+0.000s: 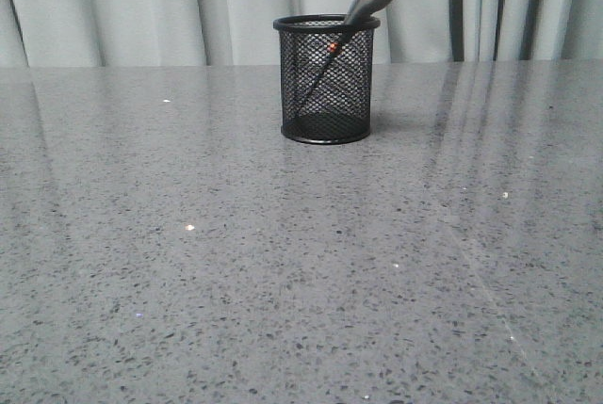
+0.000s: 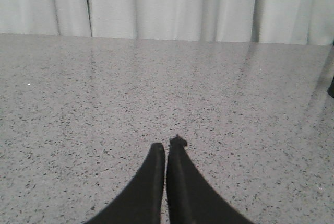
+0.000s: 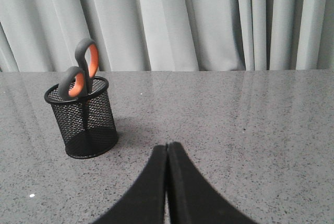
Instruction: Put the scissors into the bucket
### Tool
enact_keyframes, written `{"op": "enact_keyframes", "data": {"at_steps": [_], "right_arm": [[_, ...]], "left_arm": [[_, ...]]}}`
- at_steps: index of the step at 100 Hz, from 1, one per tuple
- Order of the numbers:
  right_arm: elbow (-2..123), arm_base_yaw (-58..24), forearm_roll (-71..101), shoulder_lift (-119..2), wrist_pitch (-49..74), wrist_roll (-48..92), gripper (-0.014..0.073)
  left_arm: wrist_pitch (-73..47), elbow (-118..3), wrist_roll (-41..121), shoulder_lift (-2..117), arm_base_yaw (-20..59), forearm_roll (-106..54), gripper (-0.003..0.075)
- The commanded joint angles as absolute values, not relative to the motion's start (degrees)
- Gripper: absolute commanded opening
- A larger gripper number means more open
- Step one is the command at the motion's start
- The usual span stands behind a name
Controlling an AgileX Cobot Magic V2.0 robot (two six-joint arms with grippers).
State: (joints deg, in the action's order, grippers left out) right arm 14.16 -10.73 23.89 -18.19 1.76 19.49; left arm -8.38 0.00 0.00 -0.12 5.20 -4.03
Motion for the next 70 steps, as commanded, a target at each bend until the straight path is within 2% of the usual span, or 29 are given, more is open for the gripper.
{"op": "enact_keyframes", "data": {"at_steps": [1, 29, 51, 70], "right_arm": [[14.7, -10.5, 21.1, -18.5, -4.1, 19.5, -0.0052], [6.6, -7.4, 4.7, -12.3, -6.2, 5.1, -0.0052], [-1.1, -5.7, 1.9, -4.1, -5.3, 3.9, -0.0052], [-1.1, -4.5, 1.2, 1.9, 4.5, 3.8, -0.0052]], "left_arm": [[-4.3, 2.3, -0.5, -1.7, 5.1, -4.1, -0.002], [-4.3, 2.3, -0.5, -1.7, 5.1, -4.1, -0.002], [-4.3, 2.3, -0.5, -1.7, 5.1, -4.1, -0.002], [-4.3, 2.3, -0.5, -1.7, 5.1, -4.1, -0.002]]}}
